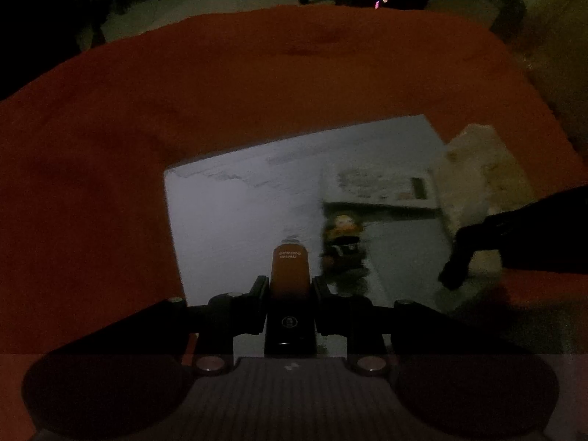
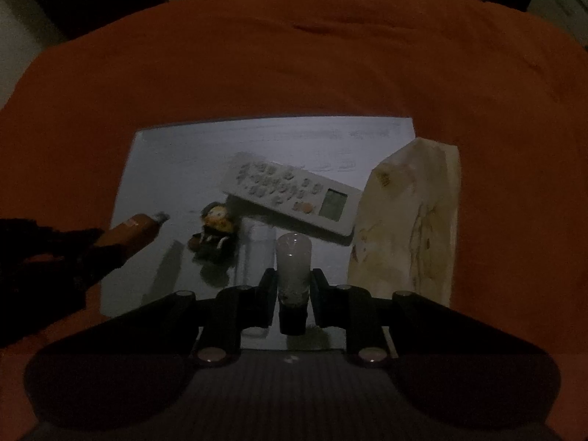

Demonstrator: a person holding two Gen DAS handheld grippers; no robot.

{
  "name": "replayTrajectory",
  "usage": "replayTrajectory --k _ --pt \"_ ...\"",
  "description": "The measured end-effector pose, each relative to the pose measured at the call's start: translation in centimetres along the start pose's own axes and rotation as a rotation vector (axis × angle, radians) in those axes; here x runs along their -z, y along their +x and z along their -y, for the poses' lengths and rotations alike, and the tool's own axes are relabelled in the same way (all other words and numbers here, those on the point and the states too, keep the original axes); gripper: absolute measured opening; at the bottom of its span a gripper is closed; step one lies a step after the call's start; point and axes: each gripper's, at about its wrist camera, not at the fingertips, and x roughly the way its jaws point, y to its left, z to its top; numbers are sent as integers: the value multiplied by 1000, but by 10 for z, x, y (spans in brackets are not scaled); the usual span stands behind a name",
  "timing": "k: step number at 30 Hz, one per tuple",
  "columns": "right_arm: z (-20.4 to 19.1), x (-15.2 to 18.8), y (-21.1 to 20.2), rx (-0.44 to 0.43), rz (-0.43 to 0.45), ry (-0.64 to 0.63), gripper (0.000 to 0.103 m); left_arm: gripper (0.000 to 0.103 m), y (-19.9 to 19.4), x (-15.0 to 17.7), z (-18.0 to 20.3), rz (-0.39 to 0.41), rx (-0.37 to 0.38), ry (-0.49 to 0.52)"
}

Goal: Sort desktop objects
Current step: 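Lift the brown bottle with the left gripper while the right gripper carries the vial into the box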

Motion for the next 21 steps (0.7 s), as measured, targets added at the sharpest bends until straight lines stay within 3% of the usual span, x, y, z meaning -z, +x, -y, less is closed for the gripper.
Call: replayTrajectory --k 12,21 --pt "-10 16 -43 -79 33 -14 22 21 -69 17 24 57 87 40" --pt "-21 49 -73 -150 43 -55 22 21 -93 51 44 72 95 72"
